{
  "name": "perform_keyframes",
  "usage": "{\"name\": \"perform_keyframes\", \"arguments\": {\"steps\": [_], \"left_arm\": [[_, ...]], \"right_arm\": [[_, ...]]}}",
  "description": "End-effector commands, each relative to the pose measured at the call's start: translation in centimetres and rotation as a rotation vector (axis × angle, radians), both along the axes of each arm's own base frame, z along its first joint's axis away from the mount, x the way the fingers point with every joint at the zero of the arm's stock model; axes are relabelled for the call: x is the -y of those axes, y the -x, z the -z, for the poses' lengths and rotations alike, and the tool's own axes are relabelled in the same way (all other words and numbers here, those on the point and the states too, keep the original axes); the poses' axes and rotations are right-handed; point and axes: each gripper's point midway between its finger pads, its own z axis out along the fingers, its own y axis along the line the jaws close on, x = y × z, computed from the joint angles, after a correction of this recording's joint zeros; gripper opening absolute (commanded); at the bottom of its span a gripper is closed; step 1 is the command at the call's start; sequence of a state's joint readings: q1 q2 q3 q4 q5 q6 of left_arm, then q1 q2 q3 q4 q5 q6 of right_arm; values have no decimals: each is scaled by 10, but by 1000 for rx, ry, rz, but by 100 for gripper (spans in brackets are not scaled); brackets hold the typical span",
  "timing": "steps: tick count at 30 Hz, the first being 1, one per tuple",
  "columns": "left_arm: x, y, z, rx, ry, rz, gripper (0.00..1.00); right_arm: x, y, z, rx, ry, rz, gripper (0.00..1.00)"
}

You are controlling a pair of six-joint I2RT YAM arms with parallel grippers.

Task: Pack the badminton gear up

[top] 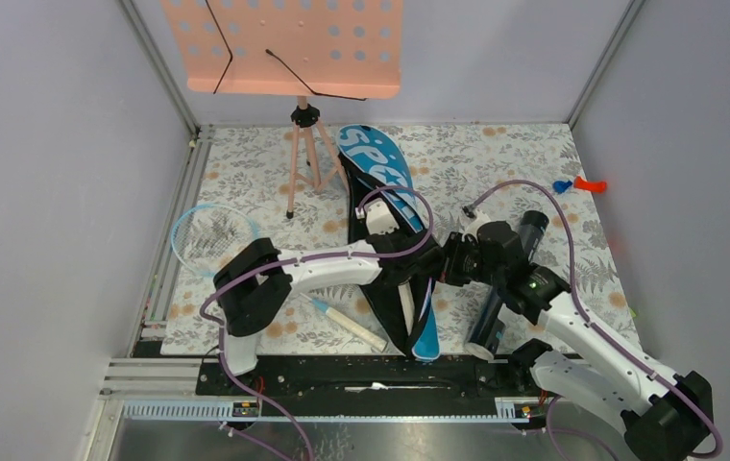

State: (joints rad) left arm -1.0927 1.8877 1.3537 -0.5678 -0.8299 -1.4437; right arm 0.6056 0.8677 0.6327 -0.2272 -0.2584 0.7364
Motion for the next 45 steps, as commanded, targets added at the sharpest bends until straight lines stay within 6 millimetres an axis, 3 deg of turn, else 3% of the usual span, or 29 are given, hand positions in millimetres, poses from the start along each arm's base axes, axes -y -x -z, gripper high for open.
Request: {"name": "perform_keyframes", "arguments": {"steps": [1,3,5,12,14,16,20,26,30,33,35,41,43,45], "left_arm": [[-16,-24,4,30,-22,-60,27],[-21,-17,6,24,-51,-37,54],[-28,-11,2,27,-71,-18,68],[-30,13,-37,71,-134,180,98],[-34,20,-44,66,-144,247,99],[-42,26,-39,33,-159,325,99],[-60,37,-10,-25,-136,496,99],[-81,12,9,17,-35,527,99],[-73,-14,15,23,-3,547,99],[-64,-31,24,12,-18,551,94],[-64,-42,31,11,-38,529,82],[-65,-70,51,-41,-90,475,63],[-58,-73,51,-40,-78,499,40],[-54,-74,45,-23,-68,515,4]], "right_arm": [[-19,27,-33,-25,-152,-101,0],[-18,23,-34,-16,-163,-78,0],[-17,20,-33,-15,-168,-66,0],[-11,12,-28,-14,-165,-23,0],[-11,11,-29,-14,-171,-16,0],[-9,9,-27,-15,-168,-11,0],[-9,10,-22,-35,-172,-16,0],[-12,13,-19,-49,-196,-31,0],[-15,16,-15,-70,-211,-41,0],[-16,17,-14,-78,-222,-50,0],[-16,16,-14,-71,-222,-48,0],[-13,17,-10,-67,-219,-42,0],[-9,17,-1,-78,-211,-28,0],[-3,16,7,-85,-192,-11,0]]}}
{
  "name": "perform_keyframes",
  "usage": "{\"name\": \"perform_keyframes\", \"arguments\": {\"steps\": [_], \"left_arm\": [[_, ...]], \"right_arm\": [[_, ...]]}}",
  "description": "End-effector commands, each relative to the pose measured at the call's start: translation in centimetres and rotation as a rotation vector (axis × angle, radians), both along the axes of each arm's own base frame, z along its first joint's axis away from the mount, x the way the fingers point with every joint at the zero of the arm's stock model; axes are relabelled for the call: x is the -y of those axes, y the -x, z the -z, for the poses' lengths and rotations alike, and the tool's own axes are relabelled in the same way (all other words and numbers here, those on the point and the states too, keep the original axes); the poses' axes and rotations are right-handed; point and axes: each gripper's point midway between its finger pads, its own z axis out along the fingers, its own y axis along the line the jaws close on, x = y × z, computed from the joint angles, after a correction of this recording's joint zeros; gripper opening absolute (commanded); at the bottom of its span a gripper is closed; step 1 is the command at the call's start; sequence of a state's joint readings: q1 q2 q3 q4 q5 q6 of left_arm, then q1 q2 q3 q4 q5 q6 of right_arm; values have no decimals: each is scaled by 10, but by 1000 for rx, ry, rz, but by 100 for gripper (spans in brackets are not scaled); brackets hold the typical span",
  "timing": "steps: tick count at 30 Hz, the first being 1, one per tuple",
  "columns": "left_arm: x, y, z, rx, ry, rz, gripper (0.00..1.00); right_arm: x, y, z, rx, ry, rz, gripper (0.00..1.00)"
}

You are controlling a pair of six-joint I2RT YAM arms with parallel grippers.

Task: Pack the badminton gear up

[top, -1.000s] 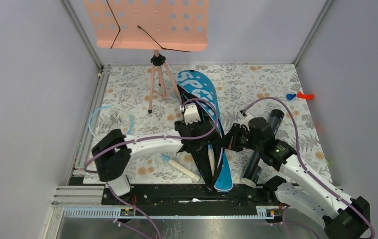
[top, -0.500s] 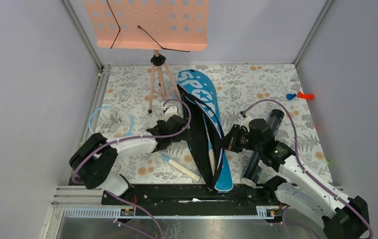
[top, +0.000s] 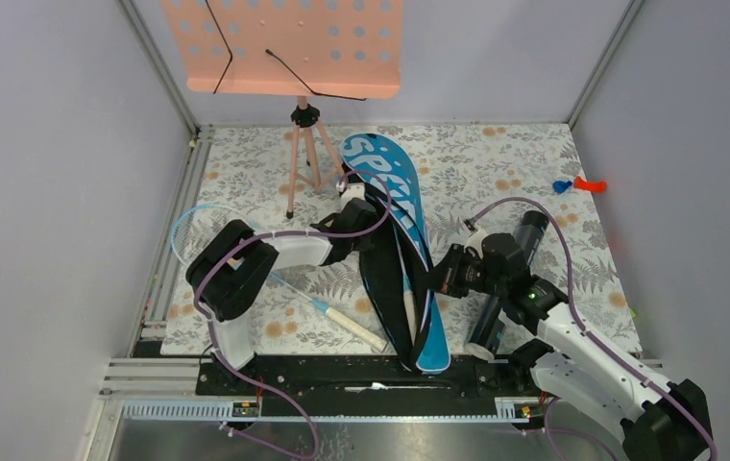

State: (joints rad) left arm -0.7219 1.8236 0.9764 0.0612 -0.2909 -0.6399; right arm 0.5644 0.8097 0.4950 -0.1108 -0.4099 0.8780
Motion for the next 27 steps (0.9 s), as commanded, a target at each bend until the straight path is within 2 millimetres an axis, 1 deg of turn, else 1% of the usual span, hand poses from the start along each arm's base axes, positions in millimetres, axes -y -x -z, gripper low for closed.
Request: {"name": "perform_keyframes", "arguments": {"steps": [1,3,4,6,7,8,9,11,12,13,15,17,18,19,21,23,27], "left_arm": [[15,-15,-25,62,45,40,0],[13,-14,-40,86,33,40,0],[10,-13,-52,109,22,37,0],[7,-7,-69,152,-21,46,0],[10,-3,-77,176,-35,69,0],[13,3,-82,186,-58,96,0],[17,9,-87,196,-72,126,0],[26,18,-92,200,-119,181,0],[30,18,-102,212,-141,186,0],[33,20,-105,216,-163,199,0],[40,23,-108,231,-187,225,0],[48,25,-109,227,-182,253,0],[51,25,-110,222,-179,261,0],[51,25,-109,216,-182,266,0],[53,24,-109,214,-188,271,0],[53,23,-110,210,-201,270,0],[55,22,-115,217,-204,287,0]], "right_arm": [[6,-4,-1,25,-14,14,0],[15,-5,13,24,73,20,0],[22,-5,21,24,136,23,3],[44,-6,41,23,295,40,18],[56,-8,50,29,377,54,26],[67,-10,57,41,448,61,31],[77,-13,63,48,514,78,35],[92,-20,68,59,614,98,42],[97,-25,69,74,657,104,44],[99,-31,68,88,679,109,47],[99,-46,63,128,703,131,53],[95,-63,56,174,716,139,65],[94,-72,51,192,730,144,68],[92,-83,41,219,740,158,70],[87,-100,28,260,763,153,72],[78,-115,14,303,763,123,73],[52,-137,-1,393,724,31,70]]}}
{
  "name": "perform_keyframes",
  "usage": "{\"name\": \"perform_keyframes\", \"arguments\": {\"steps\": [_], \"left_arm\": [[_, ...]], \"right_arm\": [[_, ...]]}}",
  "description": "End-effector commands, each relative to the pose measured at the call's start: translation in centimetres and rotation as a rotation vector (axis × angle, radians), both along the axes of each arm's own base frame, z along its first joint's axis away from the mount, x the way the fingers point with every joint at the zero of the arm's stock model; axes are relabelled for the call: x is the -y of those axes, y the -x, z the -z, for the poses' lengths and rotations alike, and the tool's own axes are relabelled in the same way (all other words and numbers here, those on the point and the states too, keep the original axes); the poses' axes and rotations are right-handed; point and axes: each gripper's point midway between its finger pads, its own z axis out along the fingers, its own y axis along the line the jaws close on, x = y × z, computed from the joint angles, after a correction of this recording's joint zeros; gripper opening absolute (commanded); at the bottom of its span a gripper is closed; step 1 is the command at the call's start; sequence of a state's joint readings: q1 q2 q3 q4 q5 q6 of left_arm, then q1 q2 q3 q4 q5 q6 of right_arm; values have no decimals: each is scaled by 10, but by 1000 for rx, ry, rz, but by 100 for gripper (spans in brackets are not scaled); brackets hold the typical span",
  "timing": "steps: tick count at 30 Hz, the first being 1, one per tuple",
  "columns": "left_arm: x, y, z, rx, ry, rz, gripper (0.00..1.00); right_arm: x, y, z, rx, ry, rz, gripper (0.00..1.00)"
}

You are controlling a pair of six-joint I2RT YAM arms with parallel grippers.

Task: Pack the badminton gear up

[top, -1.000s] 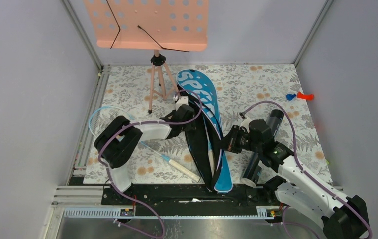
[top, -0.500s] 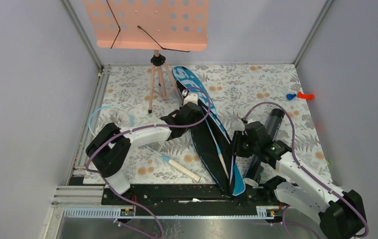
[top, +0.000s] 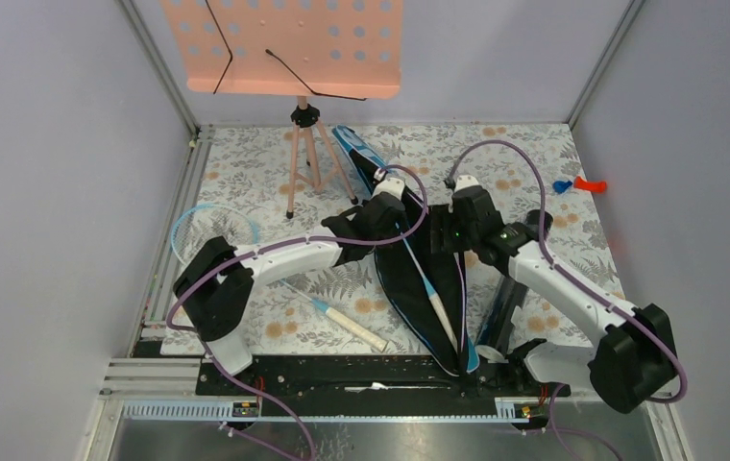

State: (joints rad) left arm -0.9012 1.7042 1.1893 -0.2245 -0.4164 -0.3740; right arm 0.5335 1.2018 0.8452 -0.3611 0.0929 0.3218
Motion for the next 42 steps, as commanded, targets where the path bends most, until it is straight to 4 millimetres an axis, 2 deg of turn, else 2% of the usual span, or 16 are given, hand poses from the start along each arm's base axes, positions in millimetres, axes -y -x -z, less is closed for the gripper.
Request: {"name": "perform_keyframes", "arguments": {"steps": [1,4,8,9,12,16,17,19,23,25,26,28,33,36,39,42], "left_arm": [[14,-7,-25,52,18,41,0],[15,-7,-29,53,18,51,0],[14,-8,-36,64,13,53,0],[12,-9,-37,65,9,48,0],[-5,-18,-40,64,0,-7,0],[-34,-23,-38,48,-1,-91,0],[-37,-23,-38,46,2,-99,5],[-39,-18,-42,41,25,-94,36],[-31,-1,-45,-2,120,-47,71],[-39,8,-45,-31,136,-79,95],[-48,14,-44,-44,139,-110,98],[-67,28,-42,-69,166,-198,99],[-144,75,-32,-104,218,-489,99],[-190,102,-3,-141,259,-675,99],[-219,111,20,-161,298,-817,99],[-234,105,27,-148,320,-896,99]], "right_arm": [[-21,-42,-34,152,8,-105,69],[-27,-52,-34,123,21,-107,55],[-16,-60,-33,101,87,-44,7],[-9,-61,-34,107,109,-5,0],[21,-60,-39,112,197,116,0],[46,-49,-40,63,247,203,0],[49,-48,-38,58,243,217,0],[39,-45,-34,46,178,198,0],[7,-44,-31,32,24,116,0],[5,-44,-30,34,12,113,0],[6,-44,-29,36,13,113,0],[5,-45,-28,39,0,117,0],[-7,-44,-22,17,-57,81,0],[-12,-44,-20,5,-80,67,0],[-18,-43,-22,1,-110,49,0],[-26,-40,-25,0,-150,22,0]]}}
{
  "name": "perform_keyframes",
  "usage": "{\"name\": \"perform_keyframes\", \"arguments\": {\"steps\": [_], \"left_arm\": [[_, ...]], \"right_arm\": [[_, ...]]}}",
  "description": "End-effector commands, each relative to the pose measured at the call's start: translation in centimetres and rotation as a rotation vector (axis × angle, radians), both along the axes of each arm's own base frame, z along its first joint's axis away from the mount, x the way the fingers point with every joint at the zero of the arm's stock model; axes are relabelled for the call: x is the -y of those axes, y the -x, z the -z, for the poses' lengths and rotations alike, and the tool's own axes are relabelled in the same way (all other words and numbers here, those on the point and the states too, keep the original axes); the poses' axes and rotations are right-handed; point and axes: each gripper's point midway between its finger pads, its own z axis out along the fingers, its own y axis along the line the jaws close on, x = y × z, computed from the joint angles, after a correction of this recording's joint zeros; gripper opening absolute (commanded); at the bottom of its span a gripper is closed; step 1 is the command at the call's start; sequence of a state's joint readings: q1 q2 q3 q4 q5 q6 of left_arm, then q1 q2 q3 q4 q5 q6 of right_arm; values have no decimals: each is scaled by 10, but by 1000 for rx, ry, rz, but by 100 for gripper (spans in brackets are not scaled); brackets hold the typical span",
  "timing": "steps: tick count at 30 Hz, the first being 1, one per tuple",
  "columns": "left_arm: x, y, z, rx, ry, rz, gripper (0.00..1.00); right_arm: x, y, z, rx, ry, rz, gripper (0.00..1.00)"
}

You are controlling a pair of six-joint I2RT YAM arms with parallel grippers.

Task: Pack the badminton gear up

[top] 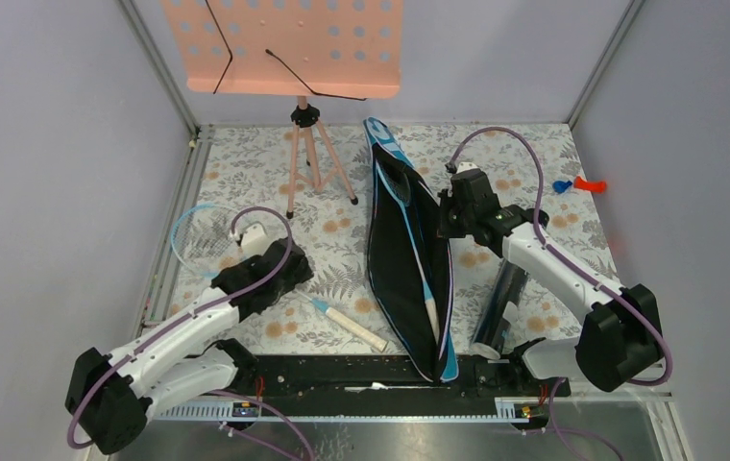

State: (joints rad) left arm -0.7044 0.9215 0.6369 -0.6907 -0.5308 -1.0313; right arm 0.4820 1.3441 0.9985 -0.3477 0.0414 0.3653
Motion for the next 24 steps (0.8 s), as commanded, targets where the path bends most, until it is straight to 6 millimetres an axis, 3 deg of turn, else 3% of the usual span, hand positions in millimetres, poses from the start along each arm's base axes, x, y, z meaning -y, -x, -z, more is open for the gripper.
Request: {"name": "perform_keyframes", "arguments": {"steps": [1,3,9,16,20,22,24], "left_arm": [[-25,-8,11,9,36,-217,99],[-32,-14,18,-10,34,-270,98],[-37,-24,45,-150,-1,-346,82],[-22,-40,77,-253,18,-353,60],[-21,-42,85,-326,-25,-354,42],[-23,-39,87,-343,-41,-371,38],[-24,-41,86,-338,-47,-377,24]], "right_arm": [[-12,1,-8,11,-85,-29,0],[-12,2,-8,12,-86,-29,0],[-10,4,-10,21,-92,-27,0],[-13,5,-10,19,-100,-38,0],[-10,4,-10,29,-91,-26,0],[-9,3,-11,32,-88,-22,0],[-8,4,-10,32,-86,-19,0]]}}
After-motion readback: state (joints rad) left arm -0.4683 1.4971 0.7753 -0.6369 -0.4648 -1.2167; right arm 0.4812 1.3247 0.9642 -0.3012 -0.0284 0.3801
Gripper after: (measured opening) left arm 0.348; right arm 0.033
